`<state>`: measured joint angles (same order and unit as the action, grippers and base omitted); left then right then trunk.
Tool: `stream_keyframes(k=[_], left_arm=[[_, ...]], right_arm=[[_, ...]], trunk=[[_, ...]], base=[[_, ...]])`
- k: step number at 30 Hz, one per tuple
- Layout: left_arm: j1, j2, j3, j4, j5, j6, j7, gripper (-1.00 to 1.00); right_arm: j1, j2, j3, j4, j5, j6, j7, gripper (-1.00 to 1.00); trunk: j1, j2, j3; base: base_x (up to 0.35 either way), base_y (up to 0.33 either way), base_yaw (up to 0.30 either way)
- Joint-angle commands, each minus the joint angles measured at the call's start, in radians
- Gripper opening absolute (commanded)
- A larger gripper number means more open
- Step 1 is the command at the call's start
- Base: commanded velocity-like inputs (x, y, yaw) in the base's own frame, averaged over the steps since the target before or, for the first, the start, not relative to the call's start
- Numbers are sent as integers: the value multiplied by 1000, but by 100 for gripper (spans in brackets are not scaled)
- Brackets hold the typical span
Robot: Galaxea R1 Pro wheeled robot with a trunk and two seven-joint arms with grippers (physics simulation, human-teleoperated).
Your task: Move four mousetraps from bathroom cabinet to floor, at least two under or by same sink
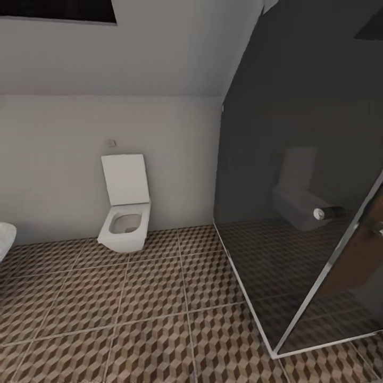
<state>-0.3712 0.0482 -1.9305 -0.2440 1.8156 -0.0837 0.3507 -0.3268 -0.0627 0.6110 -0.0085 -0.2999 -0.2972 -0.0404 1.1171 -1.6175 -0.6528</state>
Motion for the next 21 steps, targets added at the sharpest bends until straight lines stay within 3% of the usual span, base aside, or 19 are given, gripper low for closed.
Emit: stream_keyframes(k=[1,21], left_arm=[[-2,1,-8,-4,8,-5,7,-100],[-2,2,-8,-4,8,-5,7,-100]], right_arm=[[0,0,9,-1,-10,-2,-3,-100],[0,0,9,-1,-10,-2,-3,-100]], trunk=[[0,0,-1],[0,0,-1]], base=[[0,0,286],[0,0,286]])
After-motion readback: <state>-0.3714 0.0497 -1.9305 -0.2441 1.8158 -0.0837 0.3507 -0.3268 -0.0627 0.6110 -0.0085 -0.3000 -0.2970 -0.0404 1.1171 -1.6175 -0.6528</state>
